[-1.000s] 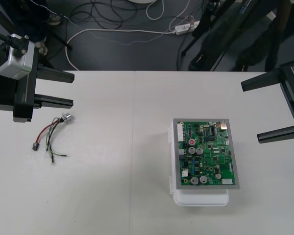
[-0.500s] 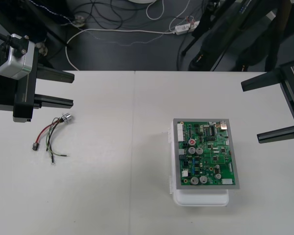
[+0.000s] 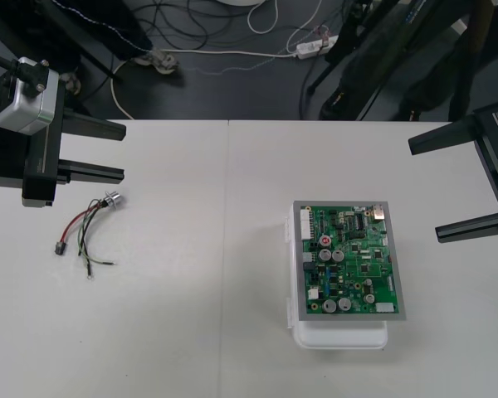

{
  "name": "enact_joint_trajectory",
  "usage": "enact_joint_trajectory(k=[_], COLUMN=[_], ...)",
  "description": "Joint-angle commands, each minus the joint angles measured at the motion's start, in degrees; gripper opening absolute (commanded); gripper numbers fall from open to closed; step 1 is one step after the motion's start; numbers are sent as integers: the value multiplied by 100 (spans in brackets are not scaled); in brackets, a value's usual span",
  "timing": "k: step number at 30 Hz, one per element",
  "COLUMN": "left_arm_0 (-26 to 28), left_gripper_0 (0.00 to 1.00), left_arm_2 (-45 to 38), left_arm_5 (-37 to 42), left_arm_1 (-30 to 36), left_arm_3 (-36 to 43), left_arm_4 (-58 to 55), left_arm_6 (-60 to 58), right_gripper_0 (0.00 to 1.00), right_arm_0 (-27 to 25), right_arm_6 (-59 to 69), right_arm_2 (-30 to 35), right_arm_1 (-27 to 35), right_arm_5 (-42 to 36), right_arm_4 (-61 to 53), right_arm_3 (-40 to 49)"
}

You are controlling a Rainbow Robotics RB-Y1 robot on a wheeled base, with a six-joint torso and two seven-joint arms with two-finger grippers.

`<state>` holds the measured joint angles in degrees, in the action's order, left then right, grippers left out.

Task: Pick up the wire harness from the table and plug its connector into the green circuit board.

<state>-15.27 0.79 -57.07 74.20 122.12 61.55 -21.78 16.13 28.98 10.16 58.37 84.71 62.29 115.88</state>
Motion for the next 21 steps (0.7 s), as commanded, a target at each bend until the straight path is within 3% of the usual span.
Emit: enact_joint_trajectory(k=[1,21], left_arm_0=[-29,-29], left_gripper_0=[44,44], left_arm_2=[-158,-158], left_arm_5=[205,205], left_arm_1=[-72,-72], left_arm_3=[75,75], left_arm_4=[33,33], left_arm_6=[-11,-11], right_gripper_0=[100,100], right_arm_0=[171,171], right_arm_6=[-271,-271], right_arm_2=[197,197], right_arm_1=[86,86], right_arm_5=[28,28], right_arm_4=[-59,-59], right_arm_3=[-13,-13])
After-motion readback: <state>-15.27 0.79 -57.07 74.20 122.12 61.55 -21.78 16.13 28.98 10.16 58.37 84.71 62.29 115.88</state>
